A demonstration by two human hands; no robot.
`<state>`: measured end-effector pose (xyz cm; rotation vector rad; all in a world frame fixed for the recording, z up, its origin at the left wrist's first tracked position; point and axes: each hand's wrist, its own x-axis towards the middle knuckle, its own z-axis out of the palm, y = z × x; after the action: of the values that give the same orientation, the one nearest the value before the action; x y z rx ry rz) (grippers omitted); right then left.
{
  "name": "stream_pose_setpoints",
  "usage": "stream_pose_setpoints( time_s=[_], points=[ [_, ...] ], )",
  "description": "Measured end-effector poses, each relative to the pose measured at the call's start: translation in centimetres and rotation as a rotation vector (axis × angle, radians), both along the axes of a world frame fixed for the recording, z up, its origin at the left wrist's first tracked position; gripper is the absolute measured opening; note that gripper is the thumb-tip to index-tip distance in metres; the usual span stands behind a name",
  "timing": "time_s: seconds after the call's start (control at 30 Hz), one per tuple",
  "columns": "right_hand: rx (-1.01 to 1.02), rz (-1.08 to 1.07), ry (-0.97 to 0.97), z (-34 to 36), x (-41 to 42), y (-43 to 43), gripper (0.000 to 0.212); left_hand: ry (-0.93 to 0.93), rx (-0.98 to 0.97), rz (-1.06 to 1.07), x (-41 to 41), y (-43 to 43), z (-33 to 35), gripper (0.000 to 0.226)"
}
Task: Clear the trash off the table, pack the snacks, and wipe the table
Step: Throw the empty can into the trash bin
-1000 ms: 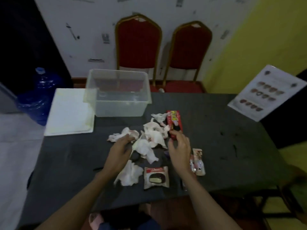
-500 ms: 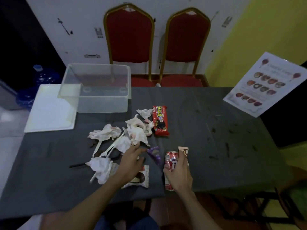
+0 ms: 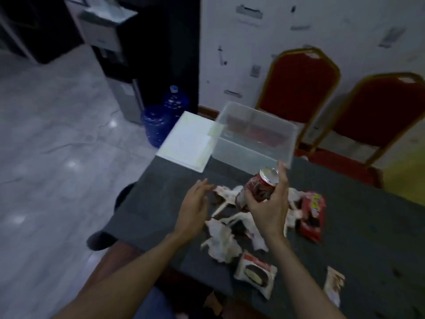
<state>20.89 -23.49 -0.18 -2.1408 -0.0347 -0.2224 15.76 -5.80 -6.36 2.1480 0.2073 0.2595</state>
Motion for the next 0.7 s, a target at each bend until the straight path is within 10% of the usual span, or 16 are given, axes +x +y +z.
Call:
stream_pose_setpoints(
  time_s=[0.33,0.7],
  points=[
    [0.020,0.495,0.197,-2.7,-0.2,28.5,0.081,-0.044,-0.056,0.636,-4.4,26.3,-0.8,0.042],
    [-0.392,0.586,0.345,-13.3,-0.5,42.5,0.098,0.250,-0.187,0.534,-6.4,38.0,-7.4,0.030]
  ],
)
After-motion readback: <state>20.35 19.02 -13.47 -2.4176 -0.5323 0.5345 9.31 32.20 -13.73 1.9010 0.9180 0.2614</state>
